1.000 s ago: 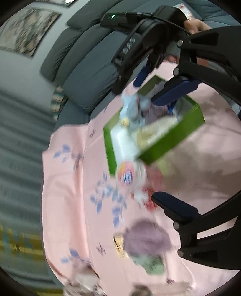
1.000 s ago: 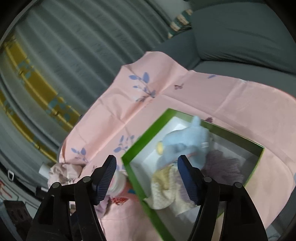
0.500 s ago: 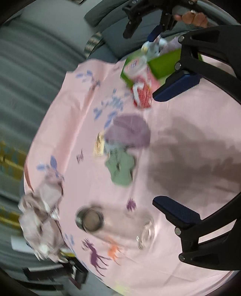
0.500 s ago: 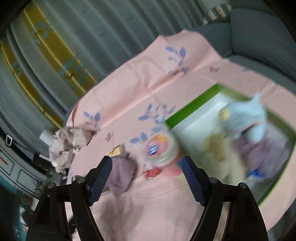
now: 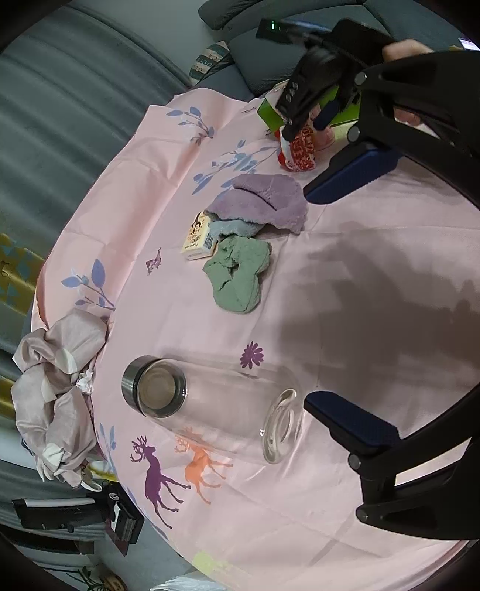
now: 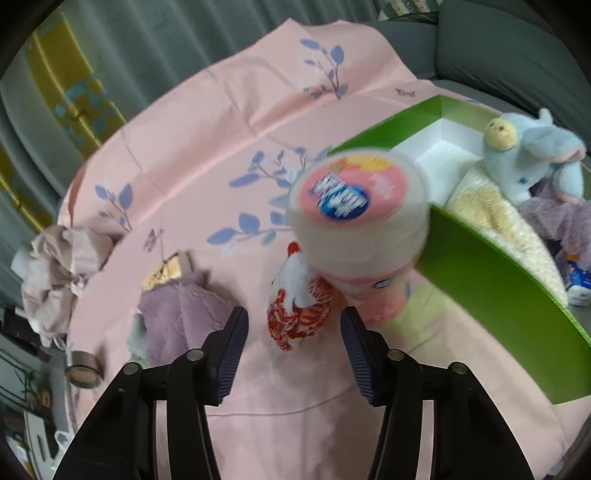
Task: Organize soft objects
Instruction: 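Move the right tool back to the red-and-white sock, then grasp the red-and-white sock with the right tool and lift it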
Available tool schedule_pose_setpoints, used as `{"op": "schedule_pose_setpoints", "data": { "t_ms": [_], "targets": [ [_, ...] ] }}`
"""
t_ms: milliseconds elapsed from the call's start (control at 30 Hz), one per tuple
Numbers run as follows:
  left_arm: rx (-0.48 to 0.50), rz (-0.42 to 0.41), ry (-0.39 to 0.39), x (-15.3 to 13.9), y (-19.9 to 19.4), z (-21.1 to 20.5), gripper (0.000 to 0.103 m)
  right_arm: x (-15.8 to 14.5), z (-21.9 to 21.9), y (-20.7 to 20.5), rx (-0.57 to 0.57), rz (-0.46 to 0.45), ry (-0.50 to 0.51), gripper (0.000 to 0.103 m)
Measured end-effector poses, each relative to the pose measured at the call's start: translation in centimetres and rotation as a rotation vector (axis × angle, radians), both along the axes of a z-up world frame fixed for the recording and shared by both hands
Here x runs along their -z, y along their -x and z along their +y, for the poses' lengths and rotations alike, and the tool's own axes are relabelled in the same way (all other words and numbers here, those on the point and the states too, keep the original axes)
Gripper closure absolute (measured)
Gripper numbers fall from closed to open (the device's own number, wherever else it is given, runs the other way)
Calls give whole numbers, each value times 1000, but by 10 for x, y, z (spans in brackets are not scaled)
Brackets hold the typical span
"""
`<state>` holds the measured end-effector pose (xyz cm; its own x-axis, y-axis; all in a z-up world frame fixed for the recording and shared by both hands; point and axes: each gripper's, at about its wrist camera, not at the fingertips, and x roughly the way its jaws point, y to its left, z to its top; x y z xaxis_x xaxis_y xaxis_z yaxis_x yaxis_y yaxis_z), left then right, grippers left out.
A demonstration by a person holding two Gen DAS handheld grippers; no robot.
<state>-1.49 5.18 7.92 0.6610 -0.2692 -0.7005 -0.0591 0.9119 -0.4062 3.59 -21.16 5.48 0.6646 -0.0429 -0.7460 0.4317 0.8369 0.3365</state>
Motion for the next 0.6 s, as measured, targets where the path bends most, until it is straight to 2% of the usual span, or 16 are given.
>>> {"op": "schedule_pose_setpoints", "data": {
  "t_ms": [100,233,400,500,600],
  "targets": [
    [0,0,12,0,-2,2,2,7,5,-7,-1,30,29,51],
    [6,-5,6,-2,-1,1,2,20,12,-18,-21,77,53,59],
    [10,3,-1,-1,-1,1,2,22,20,-20,-32,60,154,70],
    [1,-3,-10,-1,0,1,2,16,21,-14,-62,51,146,72],
    [-4,-3,-21,-1,0,2,2,3,27,-4,-137,43,103,72]
  ]
}}
